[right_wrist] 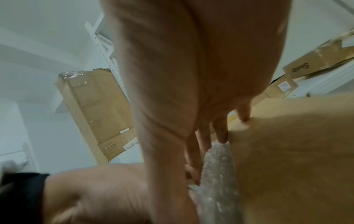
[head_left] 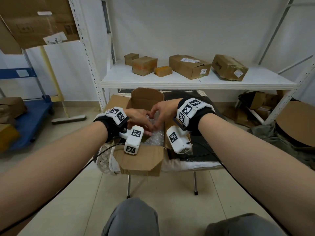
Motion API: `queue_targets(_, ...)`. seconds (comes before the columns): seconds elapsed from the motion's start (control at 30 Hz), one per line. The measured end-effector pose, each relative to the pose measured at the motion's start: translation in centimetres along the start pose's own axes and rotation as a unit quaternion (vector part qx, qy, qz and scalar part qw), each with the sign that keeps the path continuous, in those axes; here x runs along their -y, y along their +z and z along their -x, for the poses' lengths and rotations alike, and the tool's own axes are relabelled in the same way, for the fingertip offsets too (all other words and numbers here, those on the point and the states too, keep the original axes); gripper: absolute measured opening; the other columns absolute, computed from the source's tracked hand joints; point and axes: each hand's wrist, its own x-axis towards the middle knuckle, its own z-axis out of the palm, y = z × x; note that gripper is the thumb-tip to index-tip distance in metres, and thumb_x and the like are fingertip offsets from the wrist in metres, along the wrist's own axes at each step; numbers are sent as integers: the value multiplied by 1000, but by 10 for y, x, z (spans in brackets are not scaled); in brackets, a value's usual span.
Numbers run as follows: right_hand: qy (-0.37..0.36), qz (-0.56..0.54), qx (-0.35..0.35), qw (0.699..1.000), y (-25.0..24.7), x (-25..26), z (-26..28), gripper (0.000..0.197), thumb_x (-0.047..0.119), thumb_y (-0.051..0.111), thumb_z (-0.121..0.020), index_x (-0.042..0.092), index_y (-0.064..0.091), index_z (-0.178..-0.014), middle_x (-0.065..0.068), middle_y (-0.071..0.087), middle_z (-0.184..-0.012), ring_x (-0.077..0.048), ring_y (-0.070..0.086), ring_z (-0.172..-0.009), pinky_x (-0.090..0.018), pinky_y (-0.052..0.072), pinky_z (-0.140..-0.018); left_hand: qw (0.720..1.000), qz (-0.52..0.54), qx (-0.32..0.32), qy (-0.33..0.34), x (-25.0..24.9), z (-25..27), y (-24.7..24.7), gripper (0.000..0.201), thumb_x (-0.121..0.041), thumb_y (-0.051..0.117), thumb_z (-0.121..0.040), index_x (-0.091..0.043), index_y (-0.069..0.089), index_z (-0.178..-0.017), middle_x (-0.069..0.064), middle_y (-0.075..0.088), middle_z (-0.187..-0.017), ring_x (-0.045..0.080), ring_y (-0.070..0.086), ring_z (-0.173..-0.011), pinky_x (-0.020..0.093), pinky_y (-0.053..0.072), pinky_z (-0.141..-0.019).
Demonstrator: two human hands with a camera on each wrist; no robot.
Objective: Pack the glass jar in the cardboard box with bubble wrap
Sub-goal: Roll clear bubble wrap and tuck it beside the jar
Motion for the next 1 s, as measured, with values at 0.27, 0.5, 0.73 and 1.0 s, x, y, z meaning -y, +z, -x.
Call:
queue_targets(0.27, 15, 94, 5, 995, 14, 13, 2, 72, 30, 76, -82, 24, 40, -143, -1, 54, -137, -20, 57, -119, -27, 48, -88, 996, 68, 45, -22, 5, 6, 7, 28, 8, 58, -90, 12, 59, -118, 24, 70, -103, 25, 74, -81, 37, 57, -82)
queue_targets(0.5, 22, 200, -60, 978, 27, 18, -12, 79, 51, 85, -59, 24, 49, -124, -2, 47, -125, -25, 53, -114, -44, 46, -100, 996, -32, 76, -46, 6, 11, 7, 11, 2, 70, -83, -6, 76, -87, 18, 74, -96, 26, 73, -89, 37, 57, -89)
queue_targets(0.73, 21, 181, -74, 980, 21, 4, -6, 54, 52, 83, -64, 30, 57, -106, -1, 44, -111, -24, 46, -110, -39, 43, -95, 988, -109, 96, -47, 4, 7, 8, 35, -6, 84, -73, -5, 64, -102, 16, 72, -91, 23, 71, -79, 31, 60, -70)
queue_targets(1.0, -17, 101, 23, 994, -3, 2, 1, 39, 25, 79, -82, 19, 70, -120, 4, 67, -108, -11, 59, -93, -16, 46, -64, 980, -101, 171, -31, 1, 13, 8, 15, -3, 70, -86, -12, 64, -75, 12, 70, -90, 20, 69, -84, 26, 59, -72)
